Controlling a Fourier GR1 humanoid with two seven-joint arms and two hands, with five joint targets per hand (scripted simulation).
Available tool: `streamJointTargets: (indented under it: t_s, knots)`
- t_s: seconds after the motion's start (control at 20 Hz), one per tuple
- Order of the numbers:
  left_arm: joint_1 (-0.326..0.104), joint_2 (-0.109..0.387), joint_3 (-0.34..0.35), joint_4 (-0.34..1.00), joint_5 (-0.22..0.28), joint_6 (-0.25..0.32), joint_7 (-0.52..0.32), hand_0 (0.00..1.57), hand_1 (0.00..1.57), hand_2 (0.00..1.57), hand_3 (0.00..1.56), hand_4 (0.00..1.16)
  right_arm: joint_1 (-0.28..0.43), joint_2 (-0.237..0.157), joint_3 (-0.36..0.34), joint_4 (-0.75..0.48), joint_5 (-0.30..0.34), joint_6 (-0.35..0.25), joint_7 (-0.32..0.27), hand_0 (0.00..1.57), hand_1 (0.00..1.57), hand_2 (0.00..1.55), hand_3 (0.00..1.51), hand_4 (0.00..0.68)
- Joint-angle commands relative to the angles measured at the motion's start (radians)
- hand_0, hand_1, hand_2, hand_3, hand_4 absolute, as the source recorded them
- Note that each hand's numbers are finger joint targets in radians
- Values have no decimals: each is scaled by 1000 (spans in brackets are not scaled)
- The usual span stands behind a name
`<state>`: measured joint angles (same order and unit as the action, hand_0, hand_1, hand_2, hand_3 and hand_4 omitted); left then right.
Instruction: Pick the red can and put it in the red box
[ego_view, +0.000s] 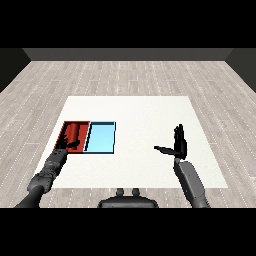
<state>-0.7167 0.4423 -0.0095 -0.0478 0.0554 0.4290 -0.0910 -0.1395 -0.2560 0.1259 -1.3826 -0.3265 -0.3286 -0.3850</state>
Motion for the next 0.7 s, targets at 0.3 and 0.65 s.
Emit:
streamJointTargets:
  t_s: [0.3, 0.65]
  knots:
    - [-10, -11, -18, 0, -31, 17, -6, 0, 0, 0, 0, 0, 5, 20, -17, -22, -7, 13, -8, 0, 0, 0, 0, 0]
    - [-28, 20, 113, -175, 94, -80, -296, 1396, 1396, 1288, 0, 0, 17, 4, -41, -26, -39, 95, -61, 0, 0, 0, 0, 0]
